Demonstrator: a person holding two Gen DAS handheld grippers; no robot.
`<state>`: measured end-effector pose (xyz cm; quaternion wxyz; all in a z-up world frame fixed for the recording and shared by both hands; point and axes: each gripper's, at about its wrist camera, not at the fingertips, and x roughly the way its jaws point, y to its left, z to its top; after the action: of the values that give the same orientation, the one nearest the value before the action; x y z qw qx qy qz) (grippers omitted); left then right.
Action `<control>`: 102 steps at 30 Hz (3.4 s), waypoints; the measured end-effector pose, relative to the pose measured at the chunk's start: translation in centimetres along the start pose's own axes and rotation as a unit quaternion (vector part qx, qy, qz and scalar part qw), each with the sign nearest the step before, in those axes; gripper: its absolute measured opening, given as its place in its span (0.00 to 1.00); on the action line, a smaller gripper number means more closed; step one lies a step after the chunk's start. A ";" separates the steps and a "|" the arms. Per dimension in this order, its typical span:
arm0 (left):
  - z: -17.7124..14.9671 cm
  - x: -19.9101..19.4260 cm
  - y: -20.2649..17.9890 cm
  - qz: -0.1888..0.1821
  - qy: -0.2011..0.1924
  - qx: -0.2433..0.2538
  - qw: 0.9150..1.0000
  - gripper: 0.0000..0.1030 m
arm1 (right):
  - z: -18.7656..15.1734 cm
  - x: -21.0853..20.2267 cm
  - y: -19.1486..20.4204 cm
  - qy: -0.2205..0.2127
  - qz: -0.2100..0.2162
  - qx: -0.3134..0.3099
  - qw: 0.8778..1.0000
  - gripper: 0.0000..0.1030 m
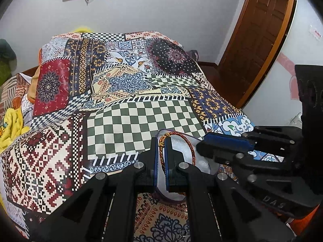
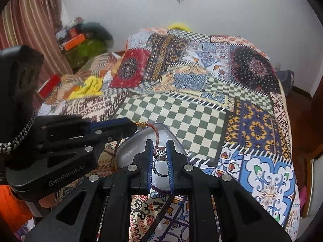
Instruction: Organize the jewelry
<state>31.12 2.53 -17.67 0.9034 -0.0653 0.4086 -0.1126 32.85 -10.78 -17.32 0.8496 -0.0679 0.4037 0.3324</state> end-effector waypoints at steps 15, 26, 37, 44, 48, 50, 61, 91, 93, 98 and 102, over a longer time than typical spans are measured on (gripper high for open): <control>-0.2 0.7 0.0 0.001 0.017 0.007 1.000 0.04 | -0.2 3.0 -0.1 0.050 -0.006 -0.021 0.999 0.11; -0.4 -2.1 -0.8 0.019 -0.001 0.021 1.000 0.05 | 0.0 2.5 0.5 0.058 -0.025 -0.033 0.998 0.12; -0.7 -5.9 -0.9 0.031 -0.022 0.015 0.999 0.13 | 0.0 -0.6 1.6 0.039 -0.046 -0.032 0.998 0.15; -2.1 -8.2 -1.7 0.035 -0.024 0.020 0.999 0.14 | -0.7 -3.8 2.4 0.017 -0.055 -0.025 0.998 0.15; -3.0 -9.2 -2.2 0.037 -0.021 0.021 0.999 0.16 | -1.5 -5.7 2.9 0.007 -0.061 -0.024 0.998 0.15; -3.5 -9.6 -2.3 0.038 -0.019 0.021 0.999 0.21 | -1.9 -6.5 3.1 0.003 -0.064 -0.024 0.998 0.15; -7.6 -10.3 -4.0 0.028 0.011 0.035 0.999 0.27 | -5.5 -9.5 3.9 -0.018 -0.077 -0.015 0.997 0.40; -9.0 -2.9 -2.8 0.004 0.078 0.030 0.996 0.24 | -11.4 -5.7 2.2 0.055 -0.064 0.022 0.996 0.40; -9.0 -2.4 -3.0 0.005 0.080 0.037 0.996 0.20 | -11.3 -5.7 2.3 0.054 -0.064 0.018 0.996 0.40; -9.1 -2.0 -3.0 0.006 0.075 0.038 0.996 0.08 | -11.1 -5.5 2.2 0.053 -0.057 0.020 0.997 0.40; -9.1 -2.7 -2.8 0.000 0.071 0.029 0.997 0.08 | -11.0 -5.4 2.2 0.054 -0.052 0.022 0.997 0.40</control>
<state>22.16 0.32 -21.13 0.8736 -0.0310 0.4683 -0.1284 21.98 -16.03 -20.35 0.8439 -0.0879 0.4524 0.2747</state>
